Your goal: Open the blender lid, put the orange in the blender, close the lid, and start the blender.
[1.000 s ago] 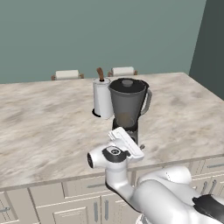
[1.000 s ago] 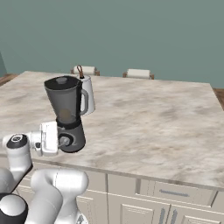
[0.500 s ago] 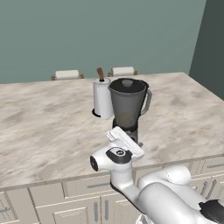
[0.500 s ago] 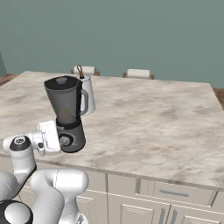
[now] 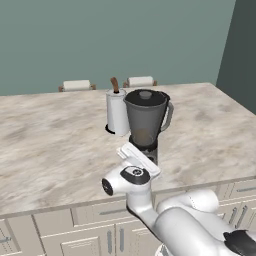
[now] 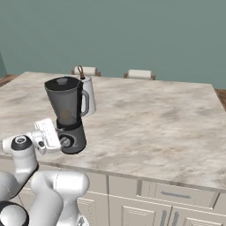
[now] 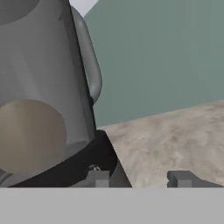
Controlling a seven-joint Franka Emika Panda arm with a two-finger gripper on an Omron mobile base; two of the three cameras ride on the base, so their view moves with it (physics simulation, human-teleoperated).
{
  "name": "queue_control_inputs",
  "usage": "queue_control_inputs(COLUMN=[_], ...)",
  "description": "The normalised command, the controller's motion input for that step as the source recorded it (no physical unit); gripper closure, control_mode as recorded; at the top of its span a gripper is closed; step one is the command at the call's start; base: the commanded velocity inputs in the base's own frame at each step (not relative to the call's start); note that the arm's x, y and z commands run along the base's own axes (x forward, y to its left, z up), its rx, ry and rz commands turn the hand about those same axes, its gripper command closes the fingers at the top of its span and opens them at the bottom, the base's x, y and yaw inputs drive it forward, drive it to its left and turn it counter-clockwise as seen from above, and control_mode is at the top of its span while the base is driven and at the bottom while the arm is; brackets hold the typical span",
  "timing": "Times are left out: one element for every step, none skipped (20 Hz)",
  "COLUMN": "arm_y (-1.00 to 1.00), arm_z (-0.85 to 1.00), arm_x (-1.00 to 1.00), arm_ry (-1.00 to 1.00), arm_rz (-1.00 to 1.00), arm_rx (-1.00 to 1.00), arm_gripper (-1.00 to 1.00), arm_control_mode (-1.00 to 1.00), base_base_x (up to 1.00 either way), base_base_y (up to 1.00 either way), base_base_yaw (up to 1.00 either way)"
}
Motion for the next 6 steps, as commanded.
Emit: queue_control_inputs(arm_y=[0.00,0.00,0.00,0.00,-0.01,-0.04], arm_z=[-0.04,-0.04,-0.09,-0.03,0.00,-0.04], arm_x=[0.34,0.38,0.34,0.34,0.29,0.31], arm_ry=[-0.06,-0.07,-0.07,-0.09,-0.12,-0.10], arm_rz=[0.17,0.19,0.19,0.19,0.19,0.19], arm_rx=[0.00,0.00,0.00,0.00,0.00,0.00], arm_gripper=[-1.00,-1.00,-1.00,-1.00,-1.00,-1.00], arm_control_mode=[-1.00,-1.00,-1.00,-1.00,-1.00,-1.00], base_base_x=[0.00,0.00,0.00,0.00,0.00,0.00], base_base_y=[0.00,0.00,0.00,0.00,0.00,0.00], base_base_yaw=[0.00,0.00,0.00,0.00,0.00,0.00])
